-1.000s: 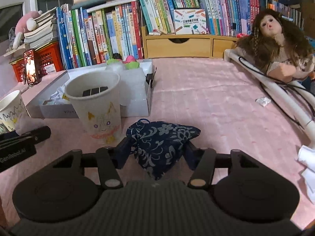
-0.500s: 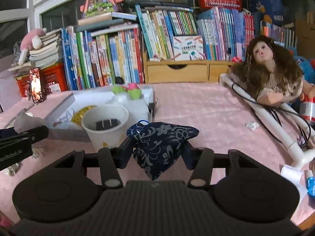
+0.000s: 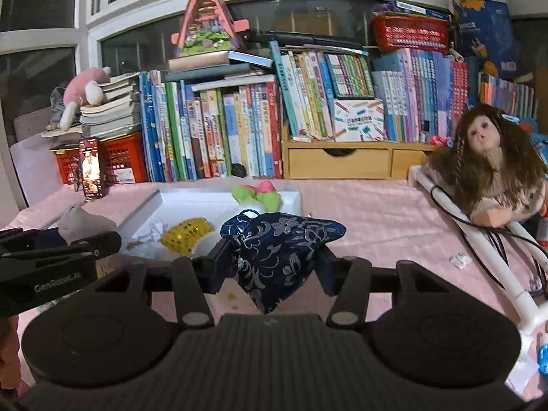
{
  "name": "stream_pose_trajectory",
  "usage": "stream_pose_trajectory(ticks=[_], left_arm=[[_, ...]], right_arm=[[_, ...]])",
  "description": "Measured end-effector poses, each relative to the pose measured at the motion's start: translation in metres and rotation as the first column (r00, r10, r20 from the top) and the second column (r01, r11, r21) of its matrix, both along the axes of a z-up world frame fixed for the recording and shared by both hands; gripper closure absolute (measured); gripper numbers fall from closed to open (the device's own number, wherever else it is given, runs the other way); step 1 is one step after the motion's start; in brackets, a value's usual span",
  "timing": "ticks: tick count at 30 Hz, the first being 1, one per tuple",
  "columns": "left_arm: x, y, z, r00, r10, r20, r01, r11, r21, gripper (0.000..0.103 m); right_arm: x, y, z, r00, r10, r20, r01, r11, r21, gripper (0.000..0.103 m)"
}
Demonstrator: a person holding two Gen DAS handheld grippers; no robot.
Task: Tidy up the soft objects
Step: 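Carry the hat with the left tool while the right tool carries the pouch over the box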
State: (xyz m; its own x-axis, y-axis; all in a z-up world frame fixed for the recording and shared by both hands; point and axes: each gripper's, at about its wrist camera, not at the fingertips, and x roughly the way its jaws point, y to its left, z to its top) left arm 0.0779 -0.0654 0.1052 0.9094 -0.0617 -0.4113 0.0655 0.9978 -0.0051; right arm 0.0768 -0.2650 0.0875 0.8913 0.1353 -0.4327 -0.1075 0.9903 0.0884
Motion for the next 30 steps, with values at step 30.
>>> stream_pose_trajectory(ticks=[30], left_arm=[[0.171,0.064,0.033,0.936,-0.103,-0.338,0.086,0.994,-0.065,0.054]], right_arm=[[0.116,0.062,0.026,0.976,0.133,-0.173,-0.141,0.989,-0.034,0.047]])
